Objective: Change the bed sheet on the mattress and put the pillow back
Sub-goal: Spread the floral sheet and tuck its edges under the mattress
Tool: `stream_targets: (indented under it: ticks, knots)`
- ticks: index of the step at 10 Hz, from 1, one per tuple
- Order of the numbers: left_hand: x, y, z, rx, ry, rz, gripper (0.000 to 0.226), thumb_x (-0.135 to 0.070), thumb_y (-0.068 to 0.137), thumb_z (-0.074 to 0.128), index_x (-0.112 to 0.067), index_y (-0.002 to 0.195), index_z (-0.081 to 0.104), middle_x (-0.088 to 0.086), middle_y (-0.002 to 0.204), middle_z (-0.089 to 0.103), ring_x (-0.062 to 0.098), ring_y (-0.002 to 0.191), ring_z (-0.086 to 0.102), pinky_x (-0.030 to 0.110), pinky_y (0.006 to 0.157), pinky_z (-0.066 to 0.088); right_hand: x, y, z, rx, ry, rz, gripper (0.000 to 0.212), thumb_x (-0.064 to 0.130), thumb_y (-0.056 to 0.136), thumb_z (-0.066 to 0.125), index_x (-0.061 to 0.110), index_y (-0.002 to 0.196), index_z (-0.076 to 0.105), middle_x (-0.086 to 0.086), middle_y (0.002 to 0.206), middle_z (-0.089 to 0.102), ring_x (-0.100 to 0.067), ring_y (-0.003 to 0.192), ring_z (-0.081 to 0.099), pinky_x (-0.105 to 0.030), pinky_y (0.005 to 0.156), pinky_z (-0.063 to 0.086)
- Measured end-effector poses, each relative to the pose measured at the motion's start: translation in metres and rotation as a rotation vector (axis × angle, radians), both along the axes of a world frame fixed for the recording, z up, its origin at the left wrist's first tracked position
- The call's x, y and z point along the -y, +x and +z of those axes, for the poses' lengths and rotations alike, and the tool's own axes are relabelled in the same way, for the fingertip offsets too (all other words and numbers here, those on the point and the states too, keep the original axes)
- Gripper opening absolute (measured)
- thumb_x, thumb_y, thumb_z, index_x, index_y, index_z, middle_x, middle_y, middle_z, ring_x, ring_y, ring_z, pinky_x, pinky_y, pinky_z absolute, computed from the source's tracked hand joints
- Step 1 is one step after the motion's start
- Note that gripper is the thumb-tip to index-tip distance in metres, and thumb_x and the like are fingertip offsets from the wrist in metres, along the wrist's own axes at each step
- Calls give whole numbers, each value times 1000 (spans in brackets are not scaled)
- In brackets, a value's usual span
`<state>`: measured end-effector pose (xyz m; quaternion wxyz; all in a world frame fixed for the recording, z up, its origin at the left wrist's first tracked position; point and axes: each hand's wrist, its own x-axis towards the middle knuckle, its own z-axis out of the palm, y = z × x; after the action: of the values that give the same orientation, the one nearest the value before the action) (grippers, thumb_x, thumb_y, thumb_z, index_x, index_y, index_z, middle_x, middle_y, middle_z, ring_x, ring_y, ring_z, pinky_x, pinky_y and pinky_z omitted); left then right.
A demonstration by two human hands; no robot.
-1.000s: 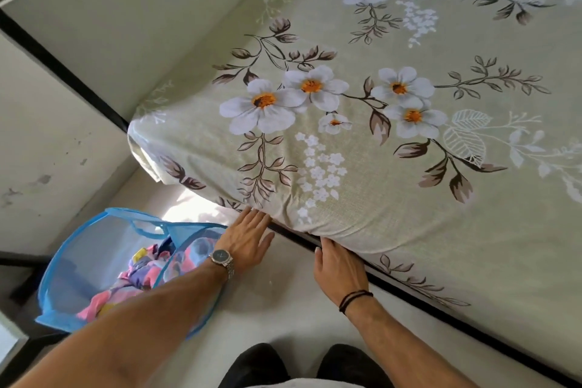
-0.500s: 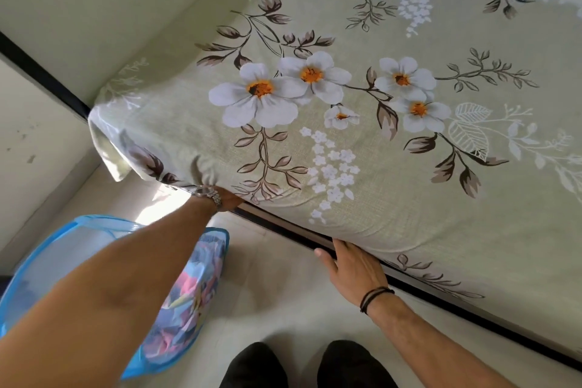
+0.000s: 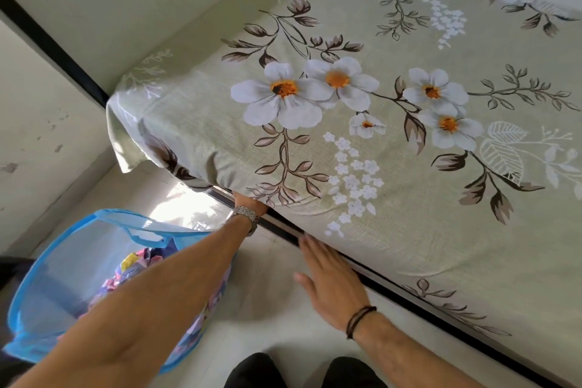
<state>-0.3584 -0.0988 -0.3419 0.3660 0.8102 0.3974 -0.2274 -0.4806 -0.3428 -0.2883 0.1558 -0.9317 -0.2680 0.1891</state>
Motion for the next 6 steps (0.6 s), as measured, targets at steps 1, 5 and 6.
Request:
stream_targets:
  ticks: [1, 5, 6]
  knots:
    - [11, -5, 32, 123, -28, 97, 41, -12, 100, 60, -5, 135, 39, 8, 118, 48, 21, 100, 46, 27, 94, 40, -50, 32, -5, 79, -27, -35, 70, 57, 106, 20, 17, 164, 15, -6, 170, 17, -21, 157, 16, -36, 128, 11]
    - [-80, -25, 50, 339, 105, 284, 37, -32, 105, 45, -2, 108, 67, 17, 108, 70, 34, 104, 64, 40, 99, 46, -80, 78, -29, 15, -227, 94, 59, 33, 109, 35, 18, 164, 18, -40, 149, 40, -49, 140, 43, -55, 119, 33]
    - [-96, -16, 45, 336, -6, 255, 31, -10, 103, 47, 5, 125, 62, 20, 129, 65, 33, 115, 61, 30, 88, 50, -80, 77, -9, -306, -104, -32, 56, 46, 111, 11, 28, 164, 11, -20, 162, 32, -37, 148, 35, -46, 122, 27]
